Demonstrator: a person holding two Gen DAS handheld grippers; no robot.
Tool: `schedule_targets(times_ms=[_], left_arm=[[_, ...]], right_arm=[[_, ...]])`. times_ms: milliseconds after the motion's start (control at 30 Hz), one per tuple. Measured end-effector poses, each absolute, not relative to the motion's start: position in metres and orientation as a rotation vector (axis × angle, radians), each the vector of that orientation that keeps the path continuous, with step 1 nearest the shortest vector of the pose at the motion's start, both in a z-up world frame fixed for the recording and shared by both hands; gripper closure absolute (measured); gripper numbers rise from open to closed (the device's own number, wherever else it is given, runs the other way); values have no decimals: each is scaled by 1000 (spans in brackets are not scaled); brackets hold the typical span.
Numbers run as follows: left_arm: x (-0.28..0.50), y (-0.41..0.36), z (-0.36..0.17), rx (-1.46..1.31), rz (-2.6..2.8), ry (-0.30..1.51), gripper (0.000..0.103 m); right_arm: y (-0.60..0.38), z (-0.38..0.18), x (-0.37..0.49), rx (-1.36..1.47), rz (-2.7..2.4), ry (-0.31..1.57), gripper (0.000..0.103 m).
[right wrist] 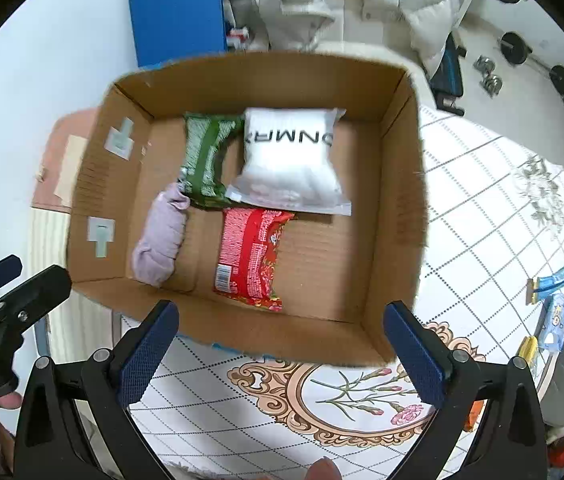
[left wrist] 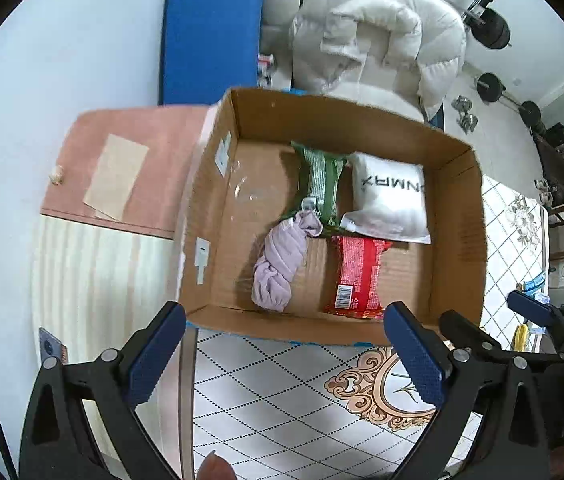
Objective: Organize soft objects
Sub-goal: 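Withdraw both grippers from the box toward the table items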
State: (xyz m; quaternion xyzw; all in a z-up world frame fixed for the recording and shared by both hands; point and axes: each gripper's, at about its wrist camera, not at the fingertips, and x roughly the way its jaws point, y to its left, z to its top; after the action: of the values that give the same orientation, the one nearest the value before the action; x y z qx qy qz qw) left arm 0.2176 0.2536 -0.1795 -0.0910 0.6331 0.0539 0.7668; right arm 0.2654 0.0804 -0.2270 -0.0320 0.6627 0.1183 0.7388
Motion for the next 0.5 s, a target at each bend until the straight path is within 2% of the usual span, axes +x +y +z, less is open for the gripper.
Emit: schedule_targets(times_ms=[500], left_arm=[[170,235,-122,-169,135,1238,1]], right_arm=[[54,-154,209,-56,251,1286,0]])
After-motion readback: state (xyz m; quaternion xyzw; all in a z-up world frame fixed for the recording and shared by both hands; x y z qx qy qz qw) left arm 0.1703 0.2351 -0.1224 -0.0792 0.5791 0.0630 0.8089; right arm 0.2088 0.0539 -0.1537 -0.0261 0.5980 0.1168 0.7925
